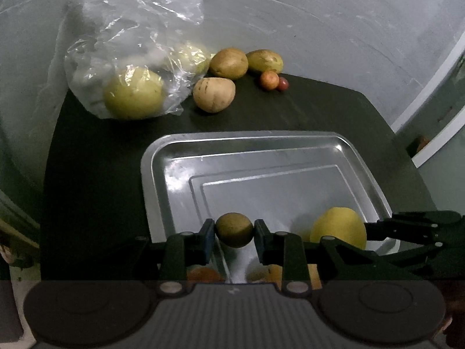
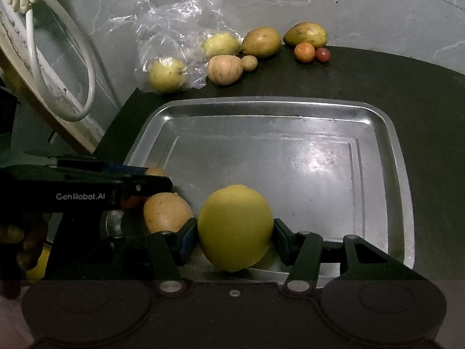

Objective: Organize fruits
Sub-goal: 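Place the lemon in the tray with the right gripper while the left places its fruit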

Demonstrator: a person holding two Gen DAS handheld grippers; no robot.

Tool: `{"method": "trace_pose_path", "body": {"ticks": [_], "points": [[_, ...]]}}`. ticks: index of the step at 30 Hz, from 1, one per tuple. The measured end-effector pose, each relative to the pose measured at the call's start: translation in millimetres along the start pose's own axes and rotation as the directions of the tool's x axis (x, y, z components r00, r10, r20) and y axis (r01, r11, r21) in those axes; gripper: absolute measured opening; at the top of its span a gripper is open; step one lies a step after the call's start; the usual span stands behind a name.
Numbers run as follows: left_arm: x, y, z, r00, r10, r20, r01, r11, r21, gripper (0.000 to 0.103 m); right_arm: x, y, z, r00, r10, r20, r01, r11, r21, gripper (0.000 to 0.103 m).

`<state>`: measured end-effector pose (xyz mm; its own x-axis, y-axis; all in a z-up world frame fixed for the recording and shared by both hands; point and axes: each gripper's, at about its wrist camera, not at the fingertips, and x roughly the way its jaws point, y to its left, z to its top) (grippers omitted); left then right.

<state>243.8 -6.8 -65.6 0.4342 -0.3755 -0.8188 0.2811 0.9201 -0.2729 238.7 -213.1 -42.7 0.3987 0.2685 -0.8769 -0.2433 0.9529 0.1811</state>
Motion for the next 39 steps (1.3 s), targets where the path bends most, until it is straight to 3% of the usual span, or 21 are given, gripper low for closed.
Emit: {"method": "trace_pose_path", "body": {"ticks": [9,20,25,29,34,39], "points": [[-2.1,-3.6,-6.6,1.0,-0.008,-0.016,0.008,0.999,0.031,0.032,-1.3,2.4,-2.4,1.0,-0.005,0.005,0.005,1.0,-0.007,0.063],[-0.8,-4.2,-8.7,1.0,-0.008,-0.022,0.008,0.999,0.034,0.033,-11.6,3.5,-5.5,0.999,-0.041,0.003,0.041,0.998,-0.043,0.09],[-5.7,3.3,-7.0,1.0,-0.029,0.01,0.029,0.999,-0.018,0.062,-15.9,6.4,-7.8,0.997,-0.071,-0.008,0.07,0.995,-0.069,0.099],[-15.0,10.1,-5.1,0.999,-0.041,0.036,0.042,0.998,-0.038,0.073,-14.8,2.8,-7.7,0.992,-0.119,-0.033,0.116,0.991,-0.064,0.1],[-31.5,18.8,-5.2,0.997,-0.046,0.059,0.048,0.998,-0.033,0.096,-19.6,-6.1,-3.3,0.991,-0.128,-0.043,0.125,0.989,-0.074,0.102],[-44.1,31.2,-10.0,0.995,-0.087,0.055,0.089,0.995,-0.038,0.102,-25.8,-16.5,3.2,0.989,-0.148,-0.031,0.145,0.987,-0.069,0.102]]}}
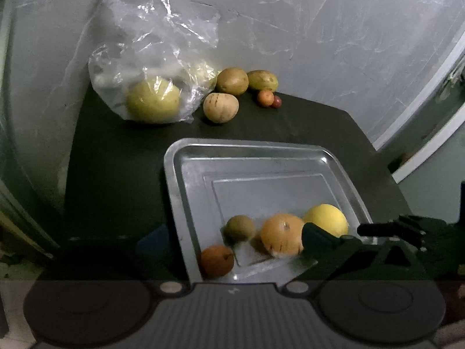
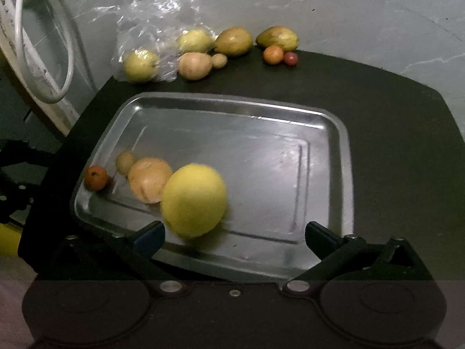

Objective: Organize fruits
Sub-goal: 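Place the lemon in the tray with the right gripper while the left places its fruit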

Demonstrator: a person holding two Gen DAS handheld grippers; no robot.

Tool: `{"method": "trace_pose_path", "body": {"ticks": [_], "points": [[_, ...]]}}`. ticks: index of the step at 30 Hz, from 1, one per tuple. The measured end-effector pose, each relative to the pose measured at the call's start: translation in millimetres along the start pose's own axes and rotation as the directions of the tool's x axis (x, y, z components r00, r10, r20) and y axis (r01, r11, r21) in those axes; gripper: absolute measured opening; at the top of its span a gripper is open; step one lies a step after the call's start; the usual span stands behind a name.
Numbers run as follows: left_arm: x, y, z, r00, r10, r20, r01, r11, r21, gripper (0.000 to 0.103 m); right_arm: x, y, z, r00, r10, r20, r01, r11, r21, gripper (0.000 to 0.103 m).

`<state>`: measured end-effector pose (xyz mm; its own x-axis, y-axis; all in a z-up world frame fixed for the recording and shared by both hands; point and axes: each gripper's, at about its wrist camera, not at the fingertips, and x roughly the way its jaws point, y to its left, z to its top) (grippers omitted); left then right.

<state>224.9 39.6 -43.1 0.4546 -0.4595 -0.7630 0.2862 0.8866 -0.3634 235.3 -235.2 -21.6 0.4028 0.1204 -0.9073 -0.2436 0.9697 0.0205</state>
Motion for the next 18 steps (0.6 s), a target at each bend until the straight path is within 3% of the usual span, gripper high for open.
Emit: {"method": "trace_pose_path", "body": {"ticks": [9,18], "points": [[-6.2,1.4,-12.8,0.993,-0.011,-0.119,0.027,0.991,0.133,0.102,-6.4,-6.5,21.5,0.998,-0.036,0.06,0.037,0.999,-0.016,0.102],[-1.6,7.3,-1.4,0.993,0.044,-0.106,-0.031,0.993,0.116,0.102,1.6,-3.6,45.3,0.995,-0.032,0.099,0.037,0.998,-0.049,0.102]]}}
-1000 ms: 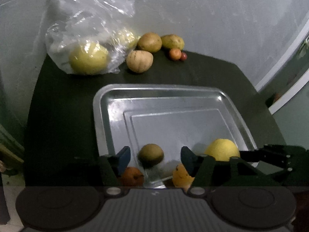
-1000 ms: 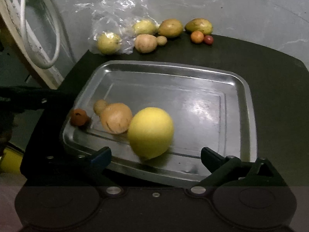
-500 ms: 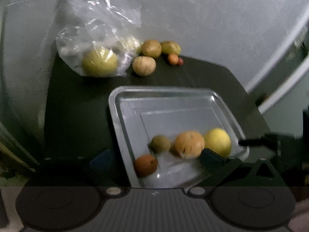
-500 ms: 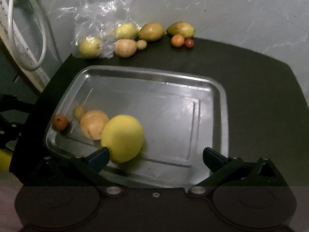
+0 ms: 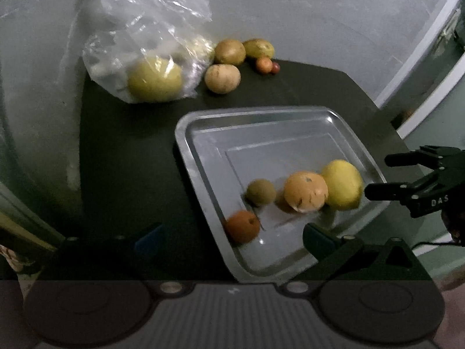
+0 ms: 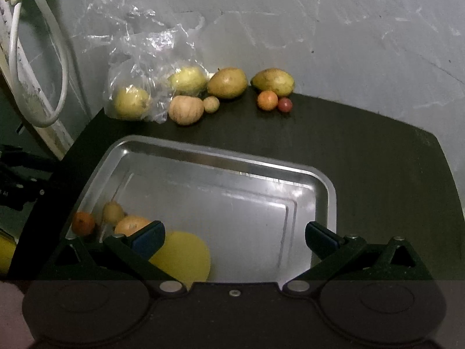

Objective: Organize fruits
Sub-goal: 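Place the lemon in the tray with the right gripper while the left places its fruit, then move both grippers back toward the fruits beside the bag, then grasp a small tan fruit with the right gripper while the left grasps a spotted brown fruit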

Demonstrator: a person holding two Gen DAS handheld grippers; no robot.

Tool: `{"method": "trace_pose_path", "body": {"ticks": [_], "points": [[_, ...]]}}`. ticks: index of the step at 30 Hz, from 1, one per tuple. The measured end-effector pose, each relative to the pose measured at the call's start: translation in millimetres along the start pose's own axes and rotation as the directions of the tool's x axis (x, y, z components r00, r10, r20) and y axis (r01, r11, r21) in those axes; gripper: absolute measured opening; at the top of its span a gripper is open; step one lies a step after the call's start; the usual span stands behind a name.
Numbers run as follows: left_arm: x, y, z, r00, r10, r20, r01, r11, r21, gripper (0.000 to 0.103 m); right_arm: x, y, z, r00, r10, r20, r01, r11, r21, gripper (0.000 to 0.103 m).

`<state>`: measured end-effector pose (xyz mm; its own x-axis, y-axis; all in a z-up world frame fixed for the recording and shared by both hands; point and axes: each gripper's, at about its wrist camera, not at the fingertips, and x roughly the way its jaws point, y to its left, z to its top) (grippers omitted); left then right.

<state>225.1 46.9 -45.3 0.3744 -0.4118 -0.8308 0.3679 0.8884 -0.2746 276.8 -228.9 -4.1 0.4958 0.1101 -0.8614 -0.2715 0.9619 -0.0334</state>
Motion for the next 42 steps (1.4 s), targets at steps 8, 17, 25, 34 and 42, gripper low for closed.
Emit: {"method": "trace_pose_path", "body": {"ticks": [8,17,25,34,42], "points": [[4.3,10.0,18.5,0.997,0.075,0.025,-0.074,0.996,-0.047,0.102,8.3,4.1,14.4,0.998,-0.021,0.053,0.024,0.999,-0.045,0.102],[9.6,15.9,42.2,0.99,0.118,0.072,-0.109,0.988,-0.112,0.102,16.0,-4.1,25.5,0.993,-0.058,0.106,0.064,0.997,-0.046,0.102],[22.8,10.3,74.4,0.991,0.043,0.13,-0.012,0.973,-0.229,0.102,18.9,-18.5,35.6,0.987,-0.046,0.155,0.053,0.998,-0.041,0.102],[48.9,-2.8,104.1,0.987,0.017,0.16,0.026,0.963,-0.267,0.102,34.8,-27.9,48.5,0.986,-0.007,0.166,0.024,0.994,-0.102,0.102],[74.8,-15.4,126.2,0.976,0.087,0.198,-0.024,0.953,-0.303,0.102,58.5,-20.6,67.2,0.979,0.071,0.189,-0.016,0.96,-0.281,0.1]]}}
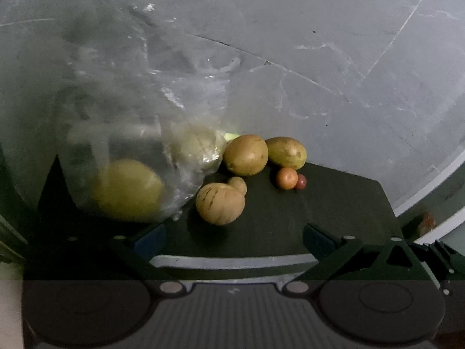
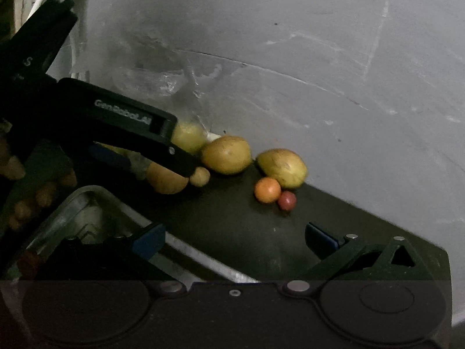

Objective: Organize fruits
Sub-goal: 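Grasp a small tan fruit with the right gripper while the left grasps a spotted brown fruit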

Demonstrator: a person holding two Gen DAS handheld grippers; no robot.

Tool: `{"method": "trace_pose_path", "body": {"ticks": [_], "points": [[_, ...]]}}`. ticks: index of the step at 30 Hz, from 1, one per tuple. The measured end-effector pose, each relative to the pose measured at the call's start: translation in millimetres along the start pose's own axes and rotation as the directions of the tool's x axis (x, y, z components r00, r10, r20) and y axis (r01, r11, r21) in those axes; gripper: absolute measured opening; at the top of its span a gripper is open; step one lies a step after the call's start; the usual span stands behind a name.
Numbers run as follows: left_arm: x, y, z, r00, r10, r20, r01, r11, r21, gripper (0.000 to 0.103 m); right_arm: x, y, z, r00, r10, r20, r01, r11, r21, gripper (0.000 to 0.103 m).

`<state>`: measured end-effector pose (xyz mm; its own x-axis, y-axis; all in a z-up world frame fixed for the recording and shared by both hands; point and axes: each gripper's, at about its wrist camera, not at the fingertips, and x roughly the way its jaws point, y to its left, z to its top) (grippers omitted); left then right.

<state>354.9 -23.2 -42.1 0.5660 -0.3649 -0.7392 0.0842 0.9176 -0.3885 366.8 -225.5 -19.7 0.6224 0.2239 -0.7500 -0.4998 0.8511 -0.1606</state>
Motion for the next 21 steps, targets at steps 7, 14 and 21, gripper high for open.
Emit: {"method": "trace_pose_path", "body": {"ticks": [7,14,21], "points": [[24.2,-3.4,8.4,1.0,-0.003,-0.013,0.002,0.997,-0.076,0.102,31.3,-18.7,16.4,0.999,0.039,0.003,-0.039,0.997,-0.074,0.089],[40.9,1.8,15.5,1.0,0.015,-0.024,-0.019,0.986,-0.163,0.102,54.5,-25.8,27.7,0.996,0.093,-0.002,-0.093,0.994,-0.062,0.079],[52.7,5.4,15.7,0.998,0.036,-0.042,-0.045,0.972,-0.229,0.094,73.6,-21.9,36.7,0.988,0.153,0.0,-0.153,0.986,-0.064,0.066]]}}
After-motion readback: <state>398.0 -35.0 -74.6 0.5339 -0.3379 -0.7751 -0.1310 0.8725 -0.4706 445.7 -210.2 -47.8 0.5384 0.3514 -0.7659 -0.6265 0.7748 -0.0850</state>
